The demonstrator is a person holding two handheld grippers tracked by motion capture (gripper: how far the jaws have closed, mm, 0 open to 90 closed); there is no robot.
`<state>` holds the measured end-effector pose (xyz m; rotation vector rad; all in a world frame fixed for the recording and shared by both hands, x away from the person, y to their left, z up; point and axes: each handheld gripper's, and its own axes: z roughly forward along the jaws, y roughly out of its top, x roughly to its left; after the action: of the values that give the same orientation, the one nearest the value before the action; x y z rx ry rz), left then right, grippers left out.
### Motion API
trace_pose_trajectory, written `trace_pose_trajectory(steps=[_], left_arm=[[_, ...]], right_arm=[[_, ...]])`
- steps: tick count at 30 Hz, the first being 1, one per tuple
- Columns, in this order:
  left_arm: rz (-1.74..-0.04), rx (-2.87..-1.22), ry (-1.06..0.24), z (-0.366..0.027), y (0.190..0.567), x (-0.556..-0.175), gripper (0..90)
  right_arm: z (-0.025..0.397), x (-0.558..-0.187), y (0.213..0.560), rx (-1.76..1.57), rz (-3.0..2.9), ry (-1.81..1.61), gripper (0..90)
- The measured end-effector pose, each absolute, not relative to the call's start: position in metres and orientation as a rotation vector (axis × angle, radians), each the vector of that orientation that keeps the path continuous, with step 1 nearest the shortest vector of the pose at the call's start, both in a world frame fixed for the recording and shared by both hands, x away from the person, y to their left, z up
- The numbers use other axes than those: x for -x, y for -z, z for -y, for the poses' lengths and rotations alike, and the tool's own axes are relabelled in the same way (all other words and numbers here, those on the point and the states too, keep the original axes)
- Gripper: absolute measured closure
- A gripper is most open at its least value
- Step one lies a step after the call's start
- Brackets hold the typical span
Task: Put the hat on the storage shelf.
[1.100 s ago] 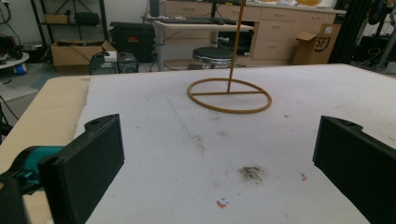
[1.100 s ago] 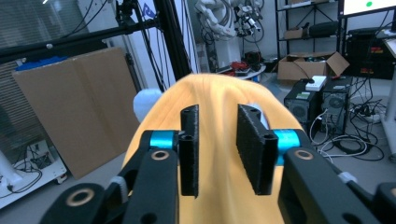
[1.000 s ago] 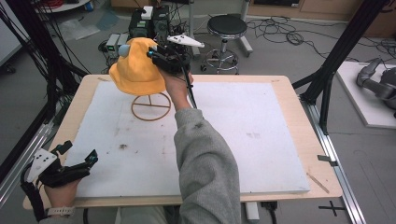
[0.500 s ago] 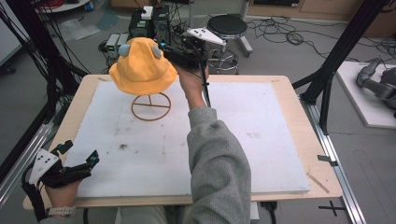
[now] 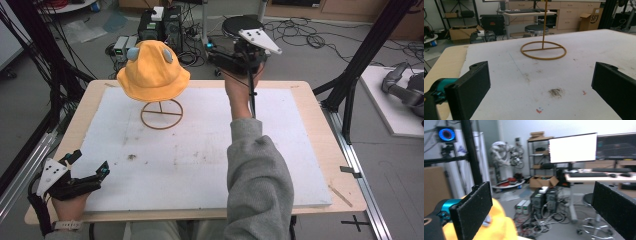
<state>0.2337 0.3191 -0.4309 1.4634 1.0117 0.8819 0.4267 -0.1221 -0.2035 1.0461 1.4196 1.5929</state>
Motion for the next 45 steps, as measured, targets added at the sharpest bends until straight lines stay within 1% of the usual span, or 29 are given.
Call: trace_pose_trajectory(steps=[3,13,25,33,36,45], left_arm=[[-1.008,-1.477,-0.883,-0.318,0.431,-0.235,2.3],[-0.998,-1.499,-0.888,-0.311,0.432,-0.237,2.3],[-0.954,-1.516,-0.866,-0.298,0.432,-0.242,2.3],[-0.943,-1.532,-0.852,-0.293,0.434,-0.244,2.3],[-0.945,-1.523,-0.852,-0.293,0.434,-0.244,2.3],[-0.936,-1.528,-0.836,-0.291,0.434,-0.247,2.3]], right_arm=[[0.144,-0.422,0.207,-1.085,-1.373,-1.547,1.1],[0.223,-0.396,0.216,-1.123,-1.321,-1.535,1.1],[0.288,-0.35,0.226,-1.131,-1.23,-1.492,1.1],[0.313,-0.324,0.243,-1.138,-1.202,-1.446,1.2],[0.318,-0.314,0.256,-1.135,-1.182,-1.427,1.2],[0.327,-0.307,0.285,-1.179,-1.196,-1.369,1.2]])
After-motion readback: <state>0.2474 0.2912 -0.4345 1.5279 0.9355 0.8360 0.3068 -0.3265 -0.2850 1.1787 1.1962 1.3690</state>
